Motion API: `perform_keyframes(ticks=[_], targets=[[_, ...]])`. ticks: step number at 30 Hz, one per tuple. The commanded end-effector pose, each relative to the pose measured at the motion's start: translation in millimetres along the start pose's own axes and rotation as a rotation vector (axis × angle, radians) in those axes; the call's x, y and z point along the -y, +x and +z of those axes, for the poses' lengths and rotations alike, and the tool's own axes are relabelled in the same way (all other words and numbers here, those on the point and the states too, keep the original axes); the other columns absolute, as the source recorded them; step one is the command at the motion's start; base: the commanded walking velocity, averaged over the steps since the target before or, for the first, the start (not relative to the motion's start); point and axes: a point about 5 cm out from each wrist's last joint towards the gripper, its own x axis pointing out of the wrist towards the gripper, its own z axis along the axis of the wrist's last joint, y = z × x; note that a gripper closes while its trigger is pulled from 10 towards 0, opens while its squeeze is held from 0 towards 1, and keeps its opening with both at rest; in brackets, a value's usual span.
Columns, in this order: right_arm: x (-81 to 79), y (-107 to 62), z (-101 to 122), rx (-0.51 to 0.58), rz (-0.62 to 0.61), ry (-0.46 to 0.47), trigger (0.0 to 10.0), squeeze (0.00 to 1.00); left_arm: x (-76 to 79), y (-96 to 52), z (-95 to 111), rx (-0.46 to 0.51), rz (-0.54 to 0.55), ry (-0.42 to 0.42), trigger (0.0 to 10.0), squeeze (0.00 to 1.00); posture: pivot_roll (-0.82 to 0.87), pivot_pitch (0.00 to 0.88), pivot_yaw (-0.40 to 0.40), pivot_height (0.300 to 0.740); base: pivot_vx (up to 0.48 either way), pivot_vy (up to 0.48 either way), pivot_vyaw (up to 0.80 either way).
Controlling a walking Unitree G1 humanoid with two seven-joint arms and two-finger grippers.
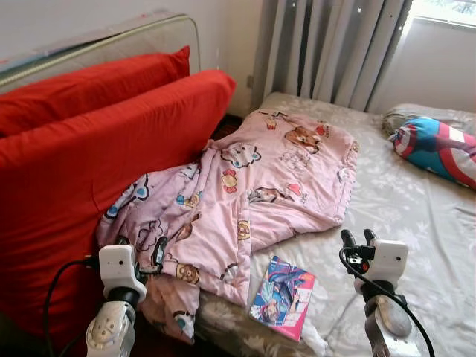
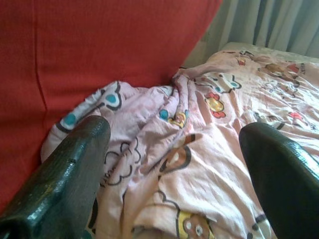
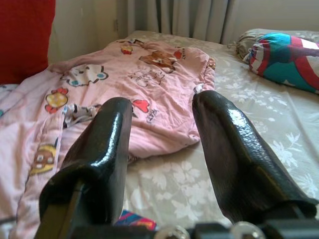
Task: Clean up the room
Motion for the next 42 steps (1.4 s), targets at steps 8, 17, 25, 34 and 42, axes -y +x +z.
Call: perform_keyframes(ticks=[8, 17, 25, 34, 42], targets=[[-9.3, -0.7, 0.9, 0.002, 0.067, -0.012, 10.0, 0.00, 0.1, -2.6, 2.4, 0.002, -0.001, 0.006, 10.0, 0.00, 0.00, 0.000, -0.067, 0.646, 0.000, 0.000, 0.00], [-9.0, -5.3, -3.0, -0.014, 0.080, -0.020, 10.0, 0.00, 1.5, -6.2, 1.8, -0.006, -0.011, 0.008, 10.0, 0.00, 0.01, 0.000, -0.070, 0.646, 0.000, 0.000, 0.00], [-9.7, -8.0, -6.8, -0.035, 0.083, -0.019, 10.0, 0.00, 2.7, -7.5, 2.4, -0.010, -0.020, 0.008, 10.0, 0.00, 0.02, 0.000, -0.069, 0.646, 0.000, 0.000, 0.00], [-8.5, -9.0, -8.7, -0.045, 0.076, -0.008, 10.0, 0.00, 5.1, -7.9, 2.6, -0.018, -0.029, 0.005, 10.0, 0.00, 0.02, 0.000, -0.070, 0.621, 0.000, 0.000, 0.00], [-12.0, -1.0, -6.9, -0.051, 0.065, 0.043, 10.0, 0.00, 5.8, -4.8, 2.0, -0.028, -0.043, 0.010, 10.0, 0.00, 0.01, 0.000, -0.058, 0.621, 0.000, 0.000, 0.00]])
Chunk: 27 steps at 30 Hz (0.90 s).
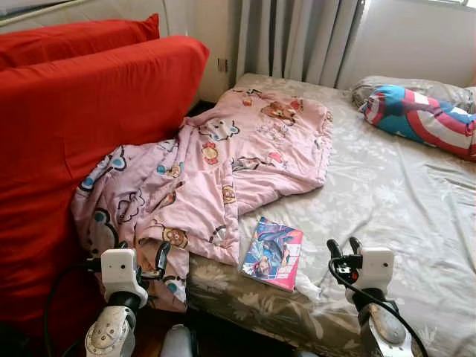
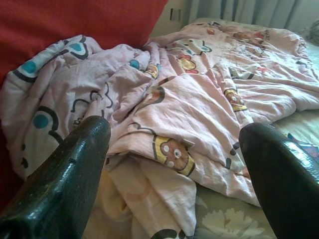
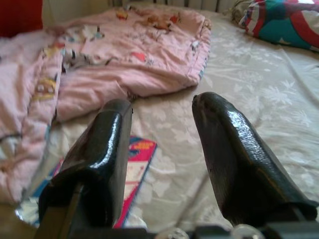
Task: Clean up the room
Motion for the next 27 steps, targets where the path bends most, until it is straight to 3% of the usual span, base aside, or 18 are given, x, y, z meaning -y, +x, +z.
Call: perform_keyframes(ticks=[1, 7, 17, 27], targets=[[3.8, 0.8, -1.5, -0.013, -0.015, 0.019, 10.0, 0.00, 2.1, 2.3, 0.0, -0.011, -0.016, 0.005, 10.0, 0.00, 0.01, 0.000, -0.058, 0.621, 0.000, 0.000, 0.00], [-5.8, 6.0, -0.3, -0.037, 0.060, -0.011, 10.0, 0.00, 2.1, 6.5, 3.1, -0.007, -0.026, 0.009, 10.0, 0.00, 0.00, 0.000, -0.052, 0.621, 0.000, 0.000, 0.00], [-6.2, 9.3, 3.8, -0.002, 0.049, -0.003, 10.0, 0.00, 0.6, 9.0, 5.7, 0.002, -0.021, 0.015, 10.0, 0.00, 0.01, 0.000, -0.055, 0.611, 0.000, 0.000, 0.00], [-8.0, 11.1, -0.1, -0.038, 0.048, -0.028, 10.0, 0.00, -1.5, 8.1, 6.7, 0.002, -0.015, 0.022, 10.0, 0.00, 0.02, 0.000, -0.065, 0.606, 0.000, 0.000, 0.00]])
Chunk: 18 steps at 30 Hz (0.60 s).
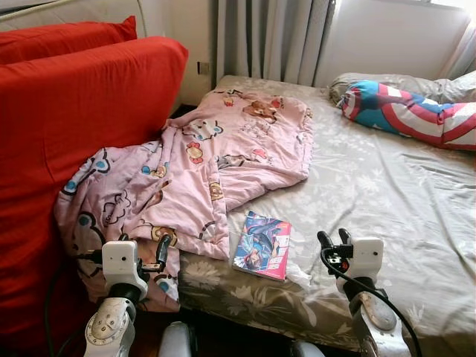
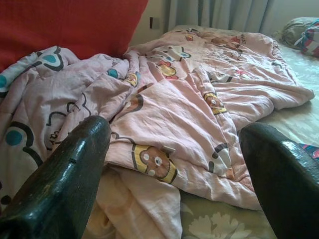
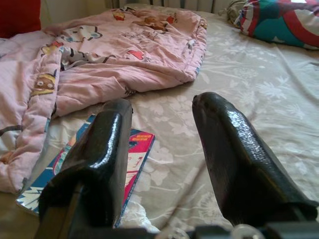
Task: Clean up the room
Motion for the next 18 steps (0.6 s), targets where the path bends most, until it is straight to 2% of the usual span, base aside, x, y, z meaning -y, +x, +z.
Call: perform_keyframes(ticks=[1, 5, 11, 18], targets=[[2.4, 0.0, -1.0, -0.007, -0.007, -0.002, 10.0, 0.00, -0.6, 0.1, -0.6, -0.013, -0.002, 0.006, 10.0, 0.00, 0.02, 0.000, -0.065, 0.606, 0.000, 0.000, 0.00], [3.3, -0.6, -0.4, 0.003, -0.004, 0.002, 10.0, 0.00, -0.5, -0.2, -1.1, -0.017, -0.002, 0.008, 10.0, 0.00, 0.02, 0.000, -0.063, 0.606, 0.000, 0.000, 0.00], [4.5, -1.5, -7.8, -0.048, 0.003, -0.008, 10.0, 0.00, -1.8, -2.0, -3.7, -0.032, -0.002, 0.016, 10.0, 0.00, 0.01, 0.000, -0.057, 0.606, 0.000, 0.000, 0.00], [-1.7, -2.1, -11.8, -0.073, 0.032, -0.012, 10.0, 0.00, -1.0, -3.4, -3.9, -0.032, -0.011, 0.021, 10.0, 0.00, 0.02, 0.000, -0.059, 0.596, 0.000, 0.000, 0.00]])
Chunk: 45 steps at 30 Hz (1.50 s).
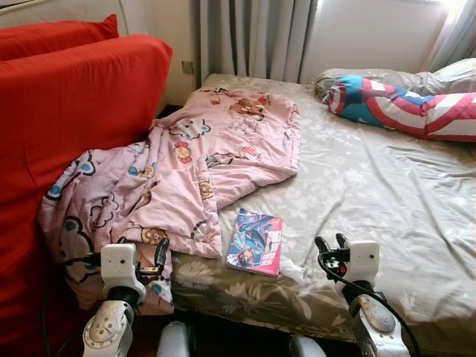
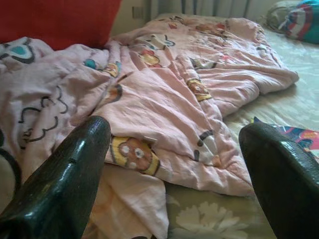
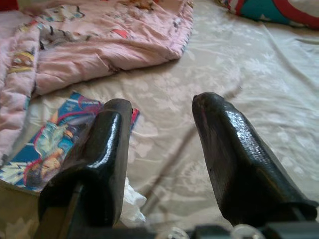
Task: Clean up the room
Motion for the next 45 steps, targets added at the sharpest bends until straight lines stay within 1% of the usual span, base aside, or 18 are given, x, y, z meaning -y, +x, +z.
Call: perform_keyframes(ticks=[1, 3, 6, 16, 19, 21, 25, 27, 28, 30, 38, 39, 41, 45], targets=[[-1.7, 1.1, -1.1, -0.013, 0.012, -0.003, 10.0, 0.00, 1.2, 0.8, 1.4, -0.001, -0.014, 0.013, 10.0, 0.00, 0.02, 0.000, -0.059, 0.591, 0.000, 0.000, 0.00], [-1.3, 0.9, -1.0, -0.009, 0.006, -0.012, 10.0, 0.00, 1.2, 0.9, 1.4, -0.002, -0.015, 0.013, 10.0, 0.00, 0.02, 0.000, -0.059, 0.576, 0.000, 0.000, 0.00], [-1.8, -0.7, 0.6, 0.019, 0.008, 0.012, 10.0, 0.00, 1.3, 1.0, 1.8, -0.002, -0.017, 0.015, 10.0, 0.00, 0.02, 0.000, -0.056, 0.576, 0.000, 0.000, 0.00], [-4.4, -3.0, -5.0, -0.012, 0.017, -0.003, 10.0, 0.00, 0.1, 2.4, 2.9, -0.008, -0.021, 0.025, 10.0, 0.00, 0.02, 0.000, -0.056, 0.576, 0.000, 0.000, 0.00], [-7.4, -3.6, -5.4, -0.010, 0.046, -0.016, 10.0, 0.00, -0.1, 2.9, 3.5, -0.010, -0.023, 0.022, 10.0, 0.00, 0.02, 0.004, -0.056, 0.576, 0.000, 0.000, 0.00], [-12.3, -3.8, -3.9, 0.002, 0.085, -0.022, 10.0, 0.00, -0.8, 3.8, 3.6, -0.017, -0.023, 0.023, 10.0, 0.00, 0.03, 0.009, -0.054, 0.576, 0.000, 0.000, 0.80], [-14.4, -3.1, -4.4, 0.000, 0.082, 0.009, 10.0, 0.00, -0.3, 5.2, 4.2, -0.018, -0.035, 0.030, 10.0, 0.00, 0.03, 0.013, -0.054, 0.576, 0.000, 0.000, 0.80], [-15.4, -2.7, -5.4, -0.004, 0.083, -0.003, 10.0, 0.00, -0.7, 5.7, 4.9, -0.017, -0.040, 0.036, 10.0, 0.00, 0.04, 0.015, -0.051, 0.576, 0.000, 0.000, 0.68], [-15.8, -2.8, -7.6, -0.017, 0.074, 0.019, 10.0, 0.00, -1.3, 5.9, 5.2, -0.017, -0.038, 0.037, 10.0, 0.00, 0.04, 0.015, -0.051, 0.576, 0.000, 0.000, 0.00], [-16.4, -2.6, -7.9, -0.018, 0.069, 0.027, 10.0, 0.00, -2.3, 6.0, 5.5, -0.016, -0.037, 0.037, 10.0, 0.00, 0.04, 0.014, -0.049, 0.576, 0.000, 0.000, 0.00], [-16.9, -2.9, -9.4, -0.023, 0.071, 0.026, 10.0, 0.00, -4.8, 8.1, 8.5, -0.013, -0.039, 0.039, 10.0, 0.00, 0.04, 0.018, -0.038, 0.576, 0.000, 0.000, 0.00], [-17.2, -3.4, -10.4, -0.032, 0.077, 0.009, 10.0, 0.00, -4.6, 8.4, 9.0, -0.011, -0.041, 0.040, 10.0, 0.00, 0.04, 0.018, -0.038, 0.576, 0.247, 0.000, 0.00], [-18.3, -3.9, -11.1, -0.034, 0.085, 0.010, 10.0, 0.00, -4.7, 9.0, 9.4, -0.010, -0.043, 0.041, 10.0, 0.00, 0.04, 0.018, -0.038, 0.576, 0.262, 0.000, 0.00], [-20.3, -4.9, -12.3, -0.033, 0.093, 0.007, 10.0, 0.00, -5.0, 9.9, 10.8, -0.005, -0.043, 0.041, 10.0, 0.00, 0.04, 0.015, -0.037, 0.576, 0.270, 0.000, 0.80]])
